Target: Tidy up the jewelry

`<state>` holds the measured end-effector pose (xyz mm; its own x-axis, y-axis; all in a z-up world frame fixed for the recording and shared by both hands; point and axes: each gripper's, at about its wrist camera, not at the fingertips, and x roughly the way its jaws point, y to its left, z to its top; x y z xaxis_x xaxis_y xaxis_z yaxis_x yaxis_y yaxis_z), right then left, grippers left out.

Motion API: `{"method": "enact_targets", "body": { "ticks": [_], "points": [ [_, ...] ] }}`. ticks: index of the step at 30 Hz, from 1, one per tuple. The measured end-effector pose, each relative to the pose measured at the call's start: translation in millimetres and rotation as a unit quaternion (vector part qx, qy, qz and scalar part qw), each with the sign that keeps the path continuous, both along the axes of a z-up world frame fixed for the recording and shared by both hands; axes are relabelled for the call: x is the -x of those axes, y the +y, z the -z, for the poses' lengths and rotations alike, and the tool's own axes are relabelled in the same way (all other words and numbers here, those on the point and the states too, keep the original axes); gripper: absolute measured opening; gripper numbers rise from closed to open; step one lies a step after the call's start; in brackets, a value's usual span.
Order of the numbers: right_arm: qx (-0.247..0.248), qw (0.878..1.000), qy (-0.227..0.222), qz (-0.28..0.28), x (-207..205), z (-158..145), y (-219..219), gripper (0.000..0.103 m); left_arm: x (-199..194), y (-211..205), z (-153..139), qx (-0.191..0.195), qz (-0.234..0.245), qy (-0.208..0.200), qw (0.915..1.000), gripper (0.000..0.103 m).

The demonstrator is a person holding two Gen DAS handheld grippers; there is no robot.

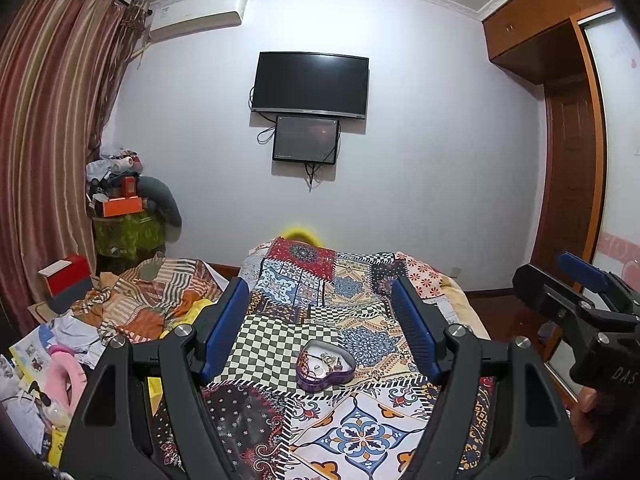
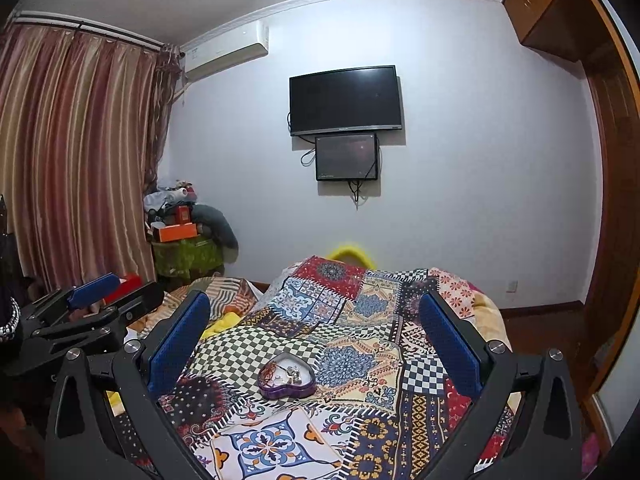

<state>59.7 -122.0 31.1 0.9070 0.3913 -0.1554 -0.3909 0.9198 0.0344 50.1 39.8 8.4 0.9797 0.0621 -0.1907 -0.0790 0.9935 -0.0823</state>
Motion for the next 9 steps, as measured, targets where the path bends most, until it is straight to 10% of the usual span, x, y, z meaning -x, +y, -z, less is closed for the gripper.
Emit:
{"method": "enact_targets", "body": {
  "ticks": [9],
  "points": [
    [0.000, 1.000, 0.006, 0.003, -3.9, 3.0, 0.2, 0.103, -3.3, 0.7, 2.7, -0.001, 0.003, 0.003, 1.0000, 0.073]
  ]
}}
